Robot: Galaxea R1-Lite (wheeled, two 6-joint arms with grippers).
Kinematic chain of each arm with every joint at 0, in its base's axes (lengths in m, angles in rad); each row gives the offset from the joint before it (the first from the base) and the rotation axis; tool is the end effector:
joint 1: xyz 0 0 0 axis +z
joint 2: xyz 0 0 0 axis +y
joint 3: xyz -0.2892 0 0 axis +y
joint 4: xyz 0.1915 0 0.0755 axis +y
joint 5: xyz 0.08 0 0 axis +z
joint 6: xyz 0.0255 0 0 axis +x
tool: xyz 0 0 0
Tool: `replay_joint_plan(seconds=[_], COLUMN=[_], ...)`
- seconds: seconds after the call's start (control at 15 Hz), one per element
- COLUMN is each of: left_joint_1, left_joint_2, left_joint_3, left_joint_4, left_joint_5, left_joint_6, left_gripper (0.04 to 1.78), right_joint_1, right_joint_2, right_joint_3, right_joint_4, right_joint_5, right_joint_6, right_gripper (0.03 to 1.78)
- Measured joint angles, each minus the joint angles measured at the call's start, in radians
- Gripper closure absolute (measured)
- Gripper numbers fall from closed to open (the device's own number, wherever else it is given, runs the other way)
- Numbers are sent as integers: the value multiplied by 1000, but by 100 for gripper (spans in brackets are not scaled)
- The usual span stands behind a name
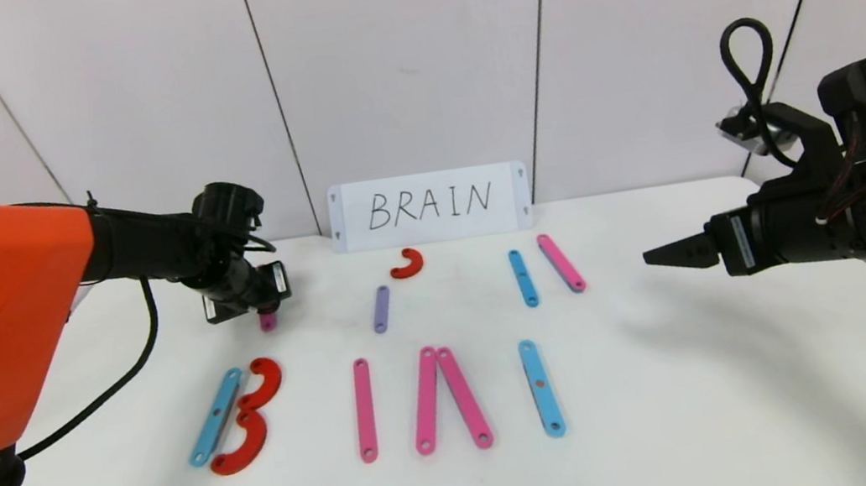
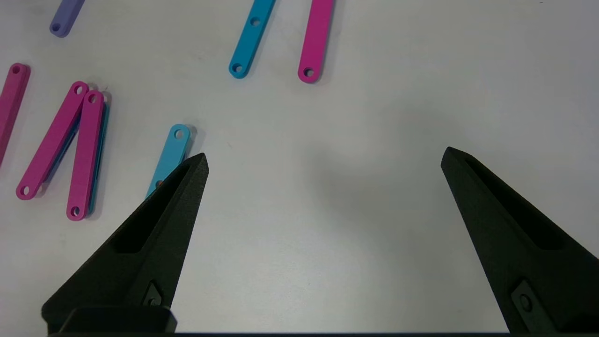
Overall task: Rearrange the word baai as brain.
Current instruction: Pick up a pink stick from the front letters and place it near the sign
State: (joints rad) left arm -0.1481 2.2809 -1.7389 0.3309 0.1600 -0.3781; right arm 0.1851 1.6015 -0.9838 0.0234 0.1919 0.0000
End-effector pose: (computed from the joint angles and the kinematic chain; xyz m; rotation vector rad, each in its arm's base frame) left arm 0.4547 -0.0637 0.1046 -0.2204 0.8463 0.1733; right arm 0.2870 0.0587 0.1769 0.0022 0.6448 0.3639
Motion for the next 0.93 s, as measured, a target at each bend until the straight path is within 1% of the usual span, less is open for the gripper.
replay_joint_plan(seconds=[0.13,0.2,0.33,0.47,0.53,0.67,0.8,0.93], left_joint_1=[0,0,0,0,0,0,-2,-14], left_joint_2=[3,4,5,5,5,-3,-25,-67], left_joint_3=[-1,-2,-3,-4,-4,-4,2,16], left_joint_4=[1,2,3,3,3,4,20,57], left_joint_5=[0,0,1,1,1,1,0,0], left_joint_6=[0,0,0,0,0,1,2,5], left_gripper=[135,125,94,58,44,22,10,7], right_joint_1=[0,0,0,-1,0,0,-1,-1], right_joint_2=[0,0,0,0,0,0,0,0], right_joint_3=[1,1,1,1,1,1,1,1], right_joint_4=[0,0,0,1,1,1,0,0], right_joint_5=[0,0,0,0,0,0,0,0], right_joint_6=[0,0,0,0,0,0,1,1], right_gripper=[7,7,7,7,7,7,7,7])
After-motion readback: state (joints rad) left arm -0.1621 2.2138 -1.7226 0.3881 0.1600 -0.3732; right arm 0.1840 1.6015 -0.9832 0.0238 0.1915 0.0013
